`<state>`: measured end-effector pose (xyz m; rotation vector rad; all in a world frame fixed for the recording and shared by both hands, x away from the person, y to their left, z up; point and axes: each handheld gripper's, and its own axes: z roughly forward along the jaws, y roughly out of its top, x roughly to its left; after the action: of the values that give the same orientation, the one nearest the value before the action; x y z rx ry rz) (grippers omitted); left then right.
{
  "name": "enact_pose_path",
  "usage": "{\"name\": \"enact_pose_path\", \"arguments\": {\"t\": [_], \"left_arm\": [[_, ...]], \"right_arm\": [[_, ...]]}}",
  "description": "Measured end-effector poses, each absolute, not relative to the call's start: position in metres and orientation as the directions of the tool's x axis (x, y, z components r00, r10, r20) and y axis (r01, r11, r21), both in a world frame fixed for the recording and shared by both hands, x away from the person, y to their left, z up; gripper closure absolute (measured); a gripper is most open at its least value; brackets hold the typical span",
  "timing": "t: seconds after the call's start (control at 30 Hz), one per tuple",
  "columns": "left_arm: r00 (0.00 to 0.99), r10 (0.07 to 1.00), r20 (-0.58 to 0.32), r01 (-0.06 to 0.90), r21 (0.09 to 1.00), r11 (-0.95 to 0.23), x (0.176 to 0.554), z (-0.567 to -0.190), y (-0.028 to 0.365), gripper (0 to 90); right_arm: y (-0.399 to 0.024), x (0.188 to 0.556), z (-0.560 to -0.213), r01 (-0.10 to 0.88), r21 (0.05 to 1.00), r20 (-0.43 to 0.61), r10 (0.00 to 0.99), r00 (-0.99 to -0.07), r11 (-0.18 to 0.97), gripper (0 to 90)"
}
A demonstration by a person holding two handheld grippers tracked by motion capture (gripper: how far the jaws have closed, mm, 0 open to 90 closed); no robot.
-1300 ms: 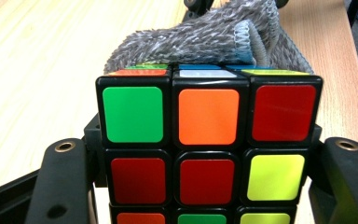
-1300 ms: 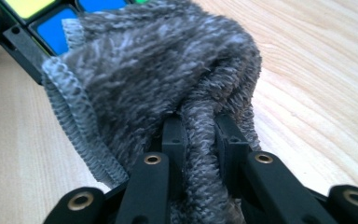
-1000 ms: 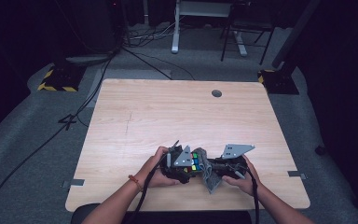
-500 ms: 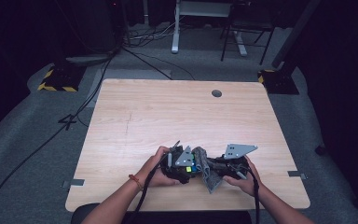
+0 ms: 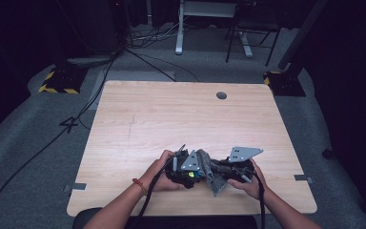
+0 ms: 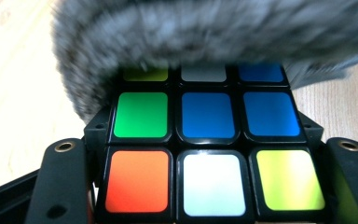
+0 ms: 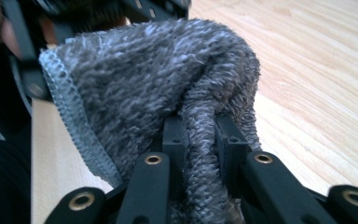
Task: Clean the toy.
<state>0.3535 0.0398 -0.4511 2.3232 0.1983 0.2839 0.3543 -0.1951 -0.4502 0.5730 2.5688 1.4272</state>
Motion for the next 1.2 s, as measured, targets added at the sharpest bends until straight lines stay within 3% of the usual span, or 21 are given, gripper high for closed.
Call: {"name": "enact_pose_path", "arguments": {"t": [0.3, 0.9, 1.2], "left_arm": [[0.961, 0.244, 0.126, 0.069, 0.752, -0.656, 0.354, -0.446, 0.045, 33.3], [0.966, 0.222, 0.130, 0.056, 0.736, -0.674, 0.350, -0.449, 0.036, 33.3], [0.970, 0.211, 0.125, 0.034, 0.784, -0.620, 0.346, -0.437, 0.041, 33.3]], "right_arm": [[-0.187, 0.358, -0.470, 0.299, 0.776, 0.074, 0.392, -0.917, 0.555, 77.6], [-0.195, 0.353, -0.442, 0.215, 0.857, 0.006, 0.407, -0.913, 0.468, 77.5], [-0.191, 0.360, -0.458, 0.257, 0.802, 0.009, 0.420, -0.907, 0.539, 77.4]]}}
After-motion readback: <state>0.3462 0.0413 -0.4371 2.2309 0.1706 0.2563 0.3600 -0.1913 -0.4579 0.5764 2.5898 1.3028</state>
